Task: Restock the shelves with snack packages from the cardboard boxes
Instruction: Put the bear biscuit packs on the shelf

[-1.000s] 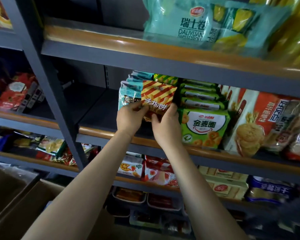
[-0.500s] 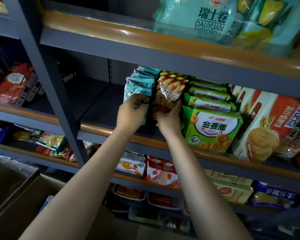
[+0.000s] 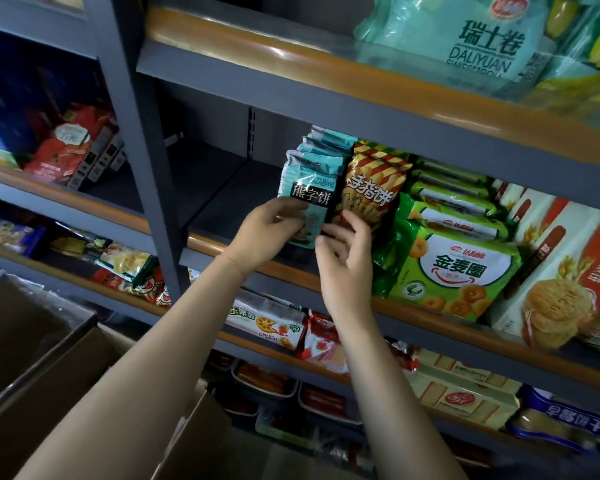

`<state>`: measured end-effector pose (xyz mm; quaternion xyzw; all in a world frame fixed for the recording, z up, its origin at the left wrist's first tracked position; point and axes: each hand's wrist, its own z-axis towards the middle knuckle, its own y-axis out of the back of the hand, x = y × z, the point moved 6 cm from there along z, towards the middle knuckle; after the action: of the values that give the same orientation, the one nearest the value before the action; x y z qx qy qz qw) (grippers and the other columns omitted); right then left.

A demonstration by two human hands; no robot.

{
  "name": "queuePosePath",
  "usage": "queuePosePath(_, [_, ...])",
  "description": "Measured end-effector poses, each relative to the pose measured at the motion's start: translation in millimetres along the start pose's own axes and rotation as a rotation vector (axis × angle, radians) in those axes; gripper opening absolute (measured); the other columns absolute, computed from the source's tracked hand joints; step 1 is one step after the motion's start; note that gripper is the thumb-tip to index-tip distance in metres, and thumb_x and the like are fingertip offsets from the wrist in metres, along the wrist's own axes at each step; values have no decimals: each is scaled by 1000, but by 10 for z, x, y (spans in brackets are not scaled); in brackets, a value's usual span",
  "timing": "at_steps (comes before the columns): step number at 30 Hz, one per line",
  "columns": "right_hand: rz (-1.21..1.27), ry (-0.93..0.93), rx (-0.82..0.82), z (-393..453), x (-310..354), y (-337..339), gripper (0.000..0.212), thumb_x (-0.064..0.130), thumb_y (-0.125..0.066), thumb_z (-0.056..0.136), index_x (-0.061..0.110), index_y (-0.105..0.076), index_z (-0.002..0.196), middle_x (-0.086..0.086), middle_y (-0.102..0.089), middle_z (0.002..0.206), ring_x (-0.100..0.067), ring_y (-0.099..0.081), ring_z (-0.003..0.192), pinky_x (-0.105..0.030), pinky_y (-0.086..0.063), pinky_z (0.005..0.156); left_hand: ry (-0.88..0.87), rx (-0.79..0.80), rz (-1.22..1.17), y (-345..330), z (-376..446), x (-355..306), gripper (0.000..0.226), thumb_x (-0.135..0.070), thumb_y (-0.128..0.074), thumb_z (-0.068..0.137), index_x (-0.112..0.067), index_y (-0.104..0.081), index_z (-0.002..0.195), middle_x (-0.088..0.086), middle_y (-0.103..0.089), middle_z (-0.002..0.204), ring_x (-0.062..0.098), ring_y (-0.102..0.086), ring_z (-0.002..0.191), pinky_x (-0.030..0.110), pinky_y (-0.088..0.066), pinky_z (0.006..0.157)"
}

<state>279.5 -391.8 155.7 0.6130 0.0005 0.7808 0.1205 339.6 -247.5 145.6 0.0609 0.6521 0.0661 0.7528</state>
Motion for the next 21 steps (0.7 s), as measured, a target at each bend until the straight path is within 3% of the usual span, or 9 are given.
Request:
queuePosePath(3, [21, 86, 125, -199, 83, -230, 14, 9, -61, 97, 6, -64, 111, -6, -71, 93, -15, -70, 83, -23, -55, 72, -45, -161, -70, 434, -284, 106, 16, -6, -62, 96, -16, -73, 99, -3, -72, 87, 13, -68, 79, 36, -59, 73])
queuePosePath(6, [14, 49, 311, -424, -19, -693, 5, 11, -63, 97, 10, -68, 98, -4, -70, 79, -16, -69, 71, -22, -54, 65, -10, -348, -57, 983, -768, 488, 9, -9, -66, 96, -14, -72, 91, -3, -69, 74, 9, -62, 61, 24, -52, 58])
queuePosePath(9, [-43, -116, 556, -753, -501, -1388, 8, 15, -62, 98, 16, -67, 92, 1, -69, 73, -14, -67, 69, -31, -59, 66, 226, -524, -7, 1524, -1340, 1320, 13, -18, -69, 95, -20, -71, 82, 7, -69, 73, 14, -62, 61, 30, -53, 61])
queuePosePath(12, [-169, -335, 756, -1208, -1319, -2114, 15, 18, -57, 100, 17, -66, 88, 1, -68, 71, -14, -66, 64, -30, -55, 63, 560, -626, 95, 2031, -2008, 2326, 22, -28, -70, 94, -26, -70, 72, -1, -68, 65, 18, -62, 58, 41, -54, 63])
queuePosePath(14, [-241, -472, 844, -1516, -1914, -2557, 19, 17, -55, 100, 15, -66, 85, 1, -68, 70, -15, -65, 63, -31, -53, 61, 692, -615, 215, 2308, -2407, 2834, 20, -28, -71, 93, -24, -74, 73, -1, -73, 75, 18, -66, 69, 40, -53, 73])
queuePosePath(16, [-312, -555, 889, -1757, -2415, -2987, 18, 14, -57, 98, 12, -66, 83, -1, -68, 73, -17, -65, 67, -32, -53, 62, 727, -651, 467, 2595, -2687, 3180, 11, -26, -76, 88, -16, -80, 87, 6, -73, 111, 24, -65, 108, 33, -46, 94])
queuePosePath(17, [-342, -571, 891, -1837, -2649, -3197, 14, 12, -59, 96, 10, -66, 84, -2, -67, 75, -18, -63, 70, -31, -52, 65, 710, -676, 625, 2729, -2771, 3304, 17, -26, -78, 86, -13, -79, 96, 10, -64, 131, 27, -55, 126, 34, -39, 104])
queuePosePath(19, [-383, -570, 880, -1943, -3037, -3613, 6, 3, -63, 91, 8, -65, 92, -2, -64, 82, -18, -61, 81, -24, -48, 68, 635, -660, 885, 2926, -2840, 3564, 48, -32, -79, 82, -12, -68, 124, 15, -42, 155, 32, -32, 148, 45, -21, 120])
queuePosePath(21, [-417, -584, 861, -2023, -3396, -3986, 24, -2, -64, 88, 7, -63, 110, -3, -64, 96, -18, -62, 95, -20, -45, 74, 639, -544, 1016, 3032, -2877, 3899, 81, -44, -72, 83, -16, -40, 152, 13, -25, 165, 31, -14, 155, 52, -3, 124])
